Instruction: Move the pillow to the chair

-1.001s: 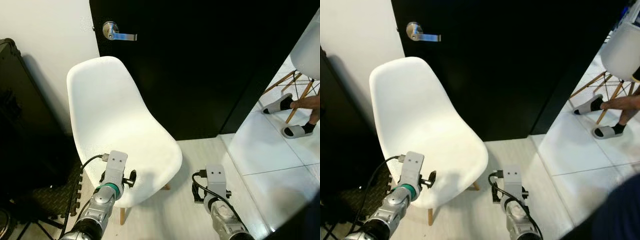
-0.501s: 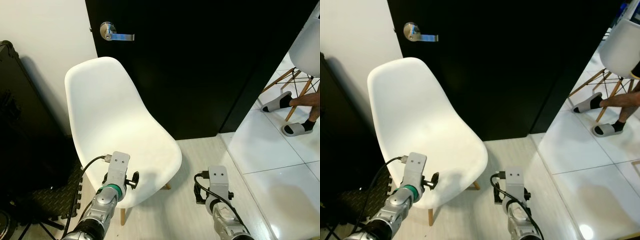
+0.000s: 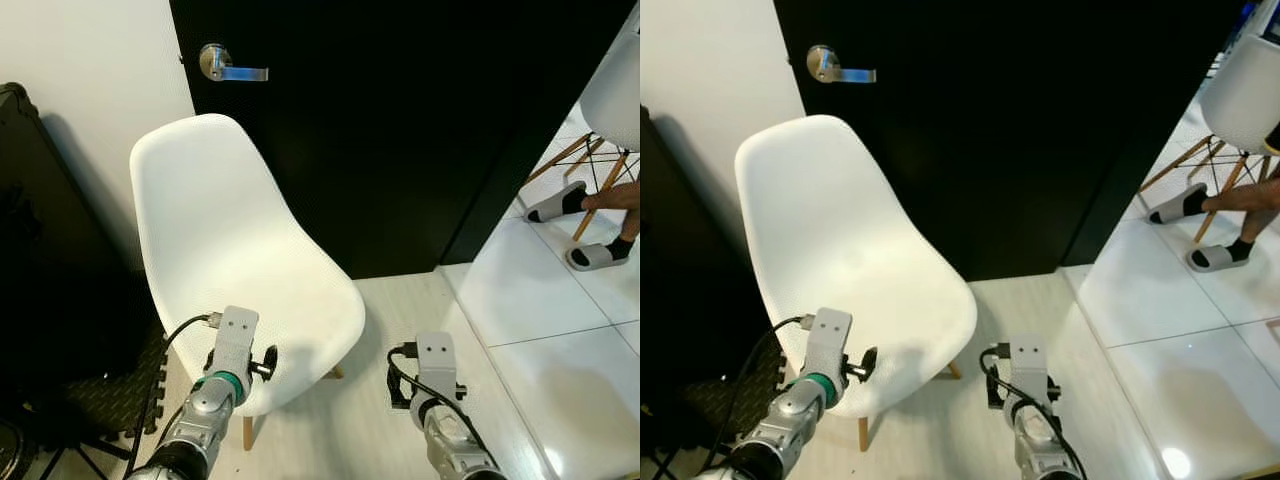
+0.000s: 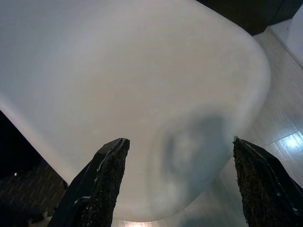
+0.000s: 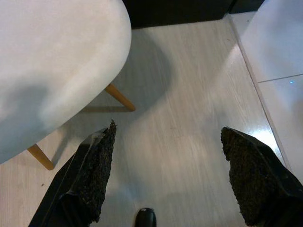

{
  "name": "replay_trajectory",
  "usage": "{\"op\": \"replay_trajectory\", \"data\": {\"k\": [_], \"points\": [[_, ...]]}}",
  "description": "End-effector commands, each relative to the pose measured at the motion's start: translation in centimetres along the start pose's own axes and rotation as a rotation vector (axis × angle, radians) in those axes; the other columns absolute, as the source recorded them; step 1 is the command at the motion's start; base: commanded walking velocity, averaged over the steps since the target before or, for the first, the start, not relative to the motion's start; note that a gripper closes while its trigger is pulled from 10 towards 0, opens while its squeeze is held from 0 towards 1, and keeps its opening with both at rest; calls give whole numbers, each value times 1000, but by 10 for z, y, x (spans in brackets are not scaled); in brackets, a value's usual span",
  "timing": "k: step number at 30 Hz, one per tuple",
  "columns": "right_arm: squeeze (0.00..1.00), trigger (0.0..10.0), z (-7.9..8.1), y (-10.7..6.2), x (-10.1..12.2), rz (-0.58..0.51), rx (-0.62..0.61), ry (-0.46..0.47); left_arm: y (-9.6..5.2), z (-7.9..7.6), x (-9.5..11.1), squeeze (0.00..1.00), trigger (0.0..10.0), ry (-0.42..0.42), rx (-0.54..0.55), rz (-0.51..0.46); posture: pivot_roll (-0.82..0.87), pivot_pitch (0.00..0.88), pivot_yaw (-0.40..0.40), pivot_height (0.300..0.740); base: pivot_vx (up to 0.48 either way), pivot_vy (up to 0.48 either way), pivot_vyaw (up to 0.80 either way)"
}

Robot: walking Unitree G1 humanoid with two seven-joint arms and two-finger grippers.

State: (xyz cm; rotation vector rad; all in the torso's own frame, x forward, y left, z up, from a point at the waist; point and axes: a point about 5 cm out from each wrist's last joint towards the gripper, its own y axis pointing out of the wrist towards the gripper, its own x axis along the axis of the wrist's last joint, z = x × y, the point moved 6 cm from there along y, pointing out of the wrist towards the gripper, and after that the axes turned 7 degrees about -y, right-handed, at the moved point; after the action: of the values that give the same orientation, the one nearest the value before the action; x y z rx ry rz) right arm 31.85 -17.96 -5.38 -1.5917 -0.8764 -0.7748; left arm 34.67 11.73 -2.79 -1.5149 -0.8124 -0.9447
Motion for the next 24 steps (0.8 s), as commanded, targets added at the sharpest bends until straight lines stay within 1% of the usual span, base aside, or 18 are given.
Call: {"op": "replay_trajectory", "data": {"k": [1, 8, 14, 20, 24], "points": [[0, 10000, 1, -3, -8, 13, -3, 8, -2, 0, -7, 0, 10000, -3, 3, 10, -13, 0, 92, 740, 0, 0, 0], [0, 10000, 2, -4, -9, 12, -5, 6, -3, 4, -8, 0, 10000, -19, 22, 5, -17, 0, 96, 740, 0, 0, 0], [0, 10000, 4, -4, -10, 10, 2, -12, -3, 1, -8, 0, 10000, 3, -4, 13, -21, 0, 119, 740, 0, 0, 0], [0, 10000, 3, -4, -8, 7, -13, 7, 0, 1, -3, 0, 10000, 18, -8, 10, -11, 0, 120, 740, 0, 0, 0], [0, 10000, 6, -4, -7, 5, 2, -6, 0, 1, -1, 0, 10000, 18, -8, 10, -13, 0, 116, 740, 0, 0, 0]]}}
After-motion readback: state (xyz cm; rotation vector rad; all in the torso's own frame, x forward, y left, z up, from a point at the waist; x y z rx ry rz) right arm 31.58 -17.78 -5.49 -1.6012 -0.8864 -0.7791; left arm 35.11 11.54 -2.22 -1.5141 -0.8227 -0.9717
